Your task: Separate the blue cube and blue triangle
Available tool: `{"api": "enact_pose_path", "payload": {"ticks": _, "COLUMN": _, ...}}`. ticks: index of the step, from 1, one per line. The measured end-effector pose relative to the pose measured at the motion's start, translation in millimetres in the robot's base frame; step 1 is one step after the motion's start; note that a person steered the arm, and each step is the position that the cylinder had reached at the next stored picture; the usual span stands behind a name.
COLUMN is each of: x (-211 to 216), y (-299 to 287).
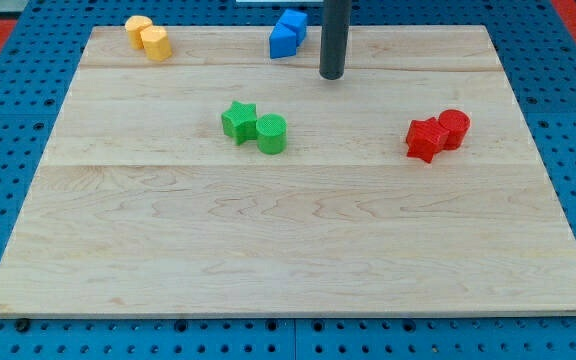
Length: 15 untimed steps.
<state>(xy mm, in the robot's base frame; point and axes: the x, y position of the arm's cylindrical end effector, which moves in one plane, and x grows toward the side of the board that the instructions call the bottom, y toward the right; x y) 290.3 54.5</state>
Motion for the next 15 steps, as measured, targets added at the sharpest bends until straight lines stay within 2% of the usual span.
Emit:
{"api": "enact_pose_path", "payload": {"ticks": 2, "x": 0.1, "y": 6.6}}
{"api": "enact_pose_path", "payload": {"ticks": 3, "x": 4.2, "y": -30.4}}
{"api": "enact_pose_path", "payload": {"ticks": 5, "x": 0.8, "y": -146.1}}
{"api": "enact_pose_path", "payload": {"ticks": 8, "x": -97.8, "y": -169.2}}
{"api": "enact_pose_path", "payload": {"ticks": 11, "x": -98.2, "y": -151.7}}
{"api": "enact_pose_path", "payload": {"ticks": 15, "x": -98.2, "y": -68.7}}
